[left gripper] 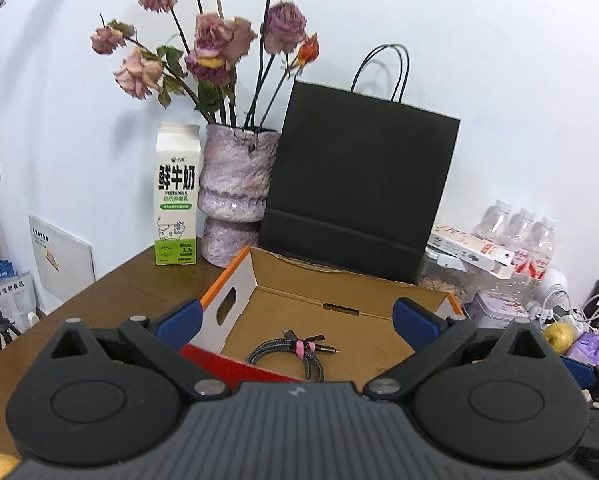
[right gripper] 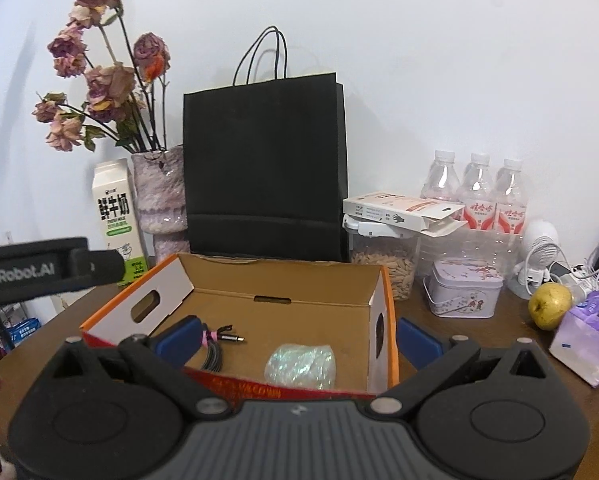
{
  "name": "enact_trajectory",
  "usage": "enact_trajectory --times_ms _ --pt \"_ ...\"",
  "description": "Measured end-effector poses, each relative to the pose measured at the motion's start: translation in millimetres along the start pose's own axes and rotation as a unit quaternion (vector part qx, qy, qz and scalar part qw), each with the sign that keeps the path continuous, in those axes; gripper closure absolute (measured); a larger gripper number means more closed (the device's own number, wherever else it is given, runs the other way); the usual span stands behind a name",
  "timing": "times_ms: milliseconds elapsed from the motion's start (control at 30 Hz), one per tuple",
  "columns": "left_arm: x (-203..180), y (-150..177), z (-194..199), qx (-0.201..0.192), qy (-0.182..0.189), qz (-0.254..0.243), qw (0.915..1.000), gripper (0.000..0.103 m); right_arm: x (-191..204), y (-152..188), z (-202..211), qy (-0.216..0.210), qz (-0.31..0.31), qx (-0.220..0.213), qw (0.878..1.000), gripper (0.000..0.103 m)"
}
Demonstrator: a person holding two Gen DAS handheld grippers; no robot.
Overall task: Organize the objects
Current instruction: 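Move both tools back toward the remaining items on the table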
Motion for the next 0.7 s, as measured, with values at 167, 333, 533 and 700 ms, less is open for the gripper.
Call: enact_trajectory --times_ms 167,333,533,700 --pt "12 12 25 0.000 0.009 -0.011 0.9999 0.000 5 15 29 -0.005 0.006 -0.004 1.000 0.000" --pt "26 27 51 -0.003 0.013 -0.028 0.9995 0.000 13 32 57 -0.005 0.010 -0.009 1.000 0.000" --pt "51 42 82 -0.009 0.016 -0.037 0.9991 0.000 27 62 85 -0.014 0.019 -0.005 1.000 0.000" --pt "72 56 102 -0.007 0.015 -0.045 0.9989 0.000 37 83 105 -0.015 0.027 -0.002 1.000 0.000"
Point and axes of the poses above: each gripper's, at about its wrist camera, not at the fingertips, and z roughly against the way its jaws point, x to its left, y to its underside, the point moved 1 cm from there along -z, roughly the way its jaws point, and after that the axes turned 13 degrees about x, right-handed, at the moved point
